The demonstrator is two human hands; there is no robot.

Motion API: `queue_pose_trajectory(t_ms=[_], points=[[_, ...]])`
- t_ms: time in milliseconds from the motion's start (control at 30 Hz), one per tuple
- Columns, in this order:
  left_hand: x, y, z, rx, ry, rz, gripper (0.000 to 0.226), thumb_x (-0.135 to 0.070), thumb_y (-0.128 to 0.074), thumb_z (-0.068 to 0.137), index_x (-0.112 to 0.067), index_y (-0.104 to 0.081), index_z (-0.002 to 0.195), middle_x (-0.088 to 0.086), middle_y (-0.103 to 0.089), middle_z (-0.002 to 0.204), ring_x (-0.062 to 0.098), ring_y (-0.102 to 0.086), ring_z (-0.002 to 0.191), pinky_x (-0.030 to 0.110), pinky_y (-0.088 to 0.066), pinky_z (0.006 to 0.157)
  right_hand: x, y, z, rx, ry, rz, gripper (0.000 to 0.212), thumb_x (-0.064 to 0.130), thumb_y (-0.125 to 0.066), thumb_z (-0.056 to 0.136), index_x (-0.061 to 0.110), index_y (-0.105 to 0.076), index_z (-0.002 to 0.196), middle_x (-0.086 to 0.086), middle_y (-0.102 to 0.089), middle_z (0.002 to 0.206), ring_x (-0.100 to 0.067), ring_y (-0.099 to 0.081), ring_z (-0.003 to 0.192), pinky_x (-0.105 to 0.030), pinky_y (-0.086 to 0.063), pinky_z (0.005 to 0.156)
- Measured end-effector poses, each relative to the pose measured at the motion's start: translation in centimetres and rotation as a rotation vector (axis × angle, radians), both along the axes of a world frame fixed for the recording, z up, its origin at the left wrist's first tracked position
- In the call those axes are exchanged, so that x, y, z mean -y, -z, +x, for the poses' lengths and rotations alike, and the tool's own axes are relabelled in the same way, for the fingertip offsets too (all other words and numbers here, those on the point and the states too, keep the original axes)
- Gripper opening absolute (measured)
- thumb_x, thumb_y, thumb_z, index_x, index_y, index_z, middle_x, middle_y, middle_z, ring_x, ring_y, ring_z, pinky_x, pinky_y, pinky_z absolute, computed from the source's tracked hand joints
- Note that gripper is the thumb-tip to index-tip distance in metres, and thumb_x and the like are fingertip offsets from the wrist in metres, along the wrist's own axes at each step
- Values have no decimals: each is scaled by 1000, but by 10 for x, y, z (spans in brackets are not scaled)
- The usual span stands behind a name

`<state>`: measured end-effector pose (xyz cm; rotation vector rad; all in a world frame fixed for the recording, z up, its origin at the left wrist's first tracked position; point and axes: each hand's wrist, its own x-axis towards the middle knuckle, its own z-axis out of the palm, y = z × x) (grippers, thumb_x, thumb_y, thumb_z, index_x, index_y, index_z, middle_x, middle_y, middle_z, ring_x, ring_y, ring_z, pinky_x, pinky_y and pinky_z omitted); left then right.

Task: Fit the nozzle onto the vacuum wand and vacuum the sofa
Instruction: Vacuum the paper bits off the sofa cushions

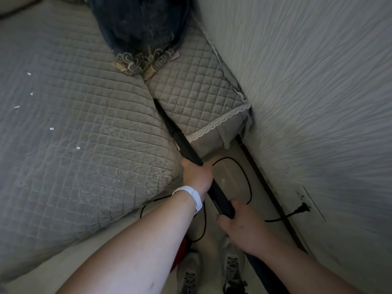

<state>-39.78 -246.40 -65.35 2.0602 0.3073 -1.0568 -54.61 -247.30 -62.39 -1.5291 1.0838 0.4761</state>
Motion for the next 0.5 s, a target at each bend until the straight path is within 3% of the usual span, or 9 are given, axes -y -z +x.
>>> queue_pose_trajectory(t_ms=[133, 300, 500], points=[[4, 7, 13, 42, 3, 16, 35, -18, -57, 93, -10, -38, 122, 12, -56, 109, 28, -57, 92, 37, -51, 88, 6, -1, 13, 7, -12, -20, 18, 33, -59, 91, 16, -56, 90, -2, -62, 73, -17, -58, 59, -27, -44, 54], [13, 7, 33, 68, -7, 15, 37, -17, -59, 90, -8, -41, 121, 14, -57, 106, 33, -62, 96, 48, -56, 91, 14, 2, 35, 15, 2, 10, 18, 30, -58, 90, 13, -57, 94, -4, -61, 69, -19, -57, 57, -29, -46, 55], [17, 8, 47, 90, -15, 16, 39, -15, -57, 93, -7, -41, 127, 15, -58, 114, 29, -59, 93, 38, -55, 86, 17, 0, 49, 22, 16, 3, 18, 30, -59, 90, 12, -57, 93, -2, -57, 61, -11, -49, 41, -23, -40, 44]])
